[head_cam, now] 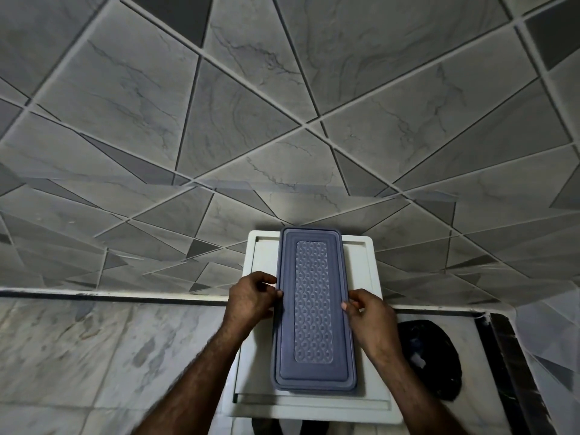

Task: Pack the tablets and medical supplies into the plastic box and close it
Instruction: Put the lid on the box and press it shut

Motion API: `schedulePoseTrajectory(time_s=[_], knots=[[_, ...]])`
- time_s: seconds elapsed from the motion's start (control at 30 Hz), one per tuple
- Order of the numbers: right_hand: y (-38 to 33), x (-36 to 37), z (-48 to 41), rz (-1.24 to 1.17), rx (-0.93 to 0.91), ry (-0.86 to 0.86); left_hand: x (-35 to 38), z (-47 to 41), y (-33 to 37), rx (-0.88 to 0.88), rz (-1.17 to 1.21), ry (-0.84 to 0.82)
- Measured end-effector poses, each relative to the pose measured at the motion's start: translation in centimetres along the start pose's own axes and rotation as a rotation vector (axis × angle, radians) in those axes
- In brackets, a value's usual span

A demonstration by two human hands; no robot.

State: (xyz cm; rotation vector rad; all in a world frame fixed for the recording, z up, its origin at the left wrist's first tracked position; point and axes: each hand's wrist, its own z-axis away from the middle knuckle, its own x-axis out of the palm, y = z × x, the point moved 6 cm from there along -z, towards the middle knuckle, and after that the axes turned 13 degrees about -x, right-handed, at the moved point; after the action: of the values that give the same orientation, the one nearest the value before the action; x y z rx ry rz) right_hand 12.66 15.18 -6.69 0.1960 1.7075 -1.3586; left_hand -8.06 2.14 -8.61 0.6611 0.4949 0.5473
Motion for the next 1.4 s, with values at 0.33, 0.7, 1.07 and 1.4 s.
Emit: schedulePoseTrajectory(time_s=[0.33,0.7,1.07,1.4], knots=[[3.2,1.3,1.7,-0.471,0.369,-0.224,0.2,2.5,-4.2,-0.261,-0.091,-0.347],[4.9,1.5,6.7,-0.567,0.523,-0.666,0.4,5.5,-7.2,-0.335,-0.411,-0.495],[5.1,1.8,6.6,-0.526,0.444,-0.654,0.3,5.0,-8.3,-0.245,-0.332,-0.430],[5.2,1.8,6.8,-0.487,0.377,-0.538,0.4,5.1,-7.9,-0.226,-0.392,-0.372]])
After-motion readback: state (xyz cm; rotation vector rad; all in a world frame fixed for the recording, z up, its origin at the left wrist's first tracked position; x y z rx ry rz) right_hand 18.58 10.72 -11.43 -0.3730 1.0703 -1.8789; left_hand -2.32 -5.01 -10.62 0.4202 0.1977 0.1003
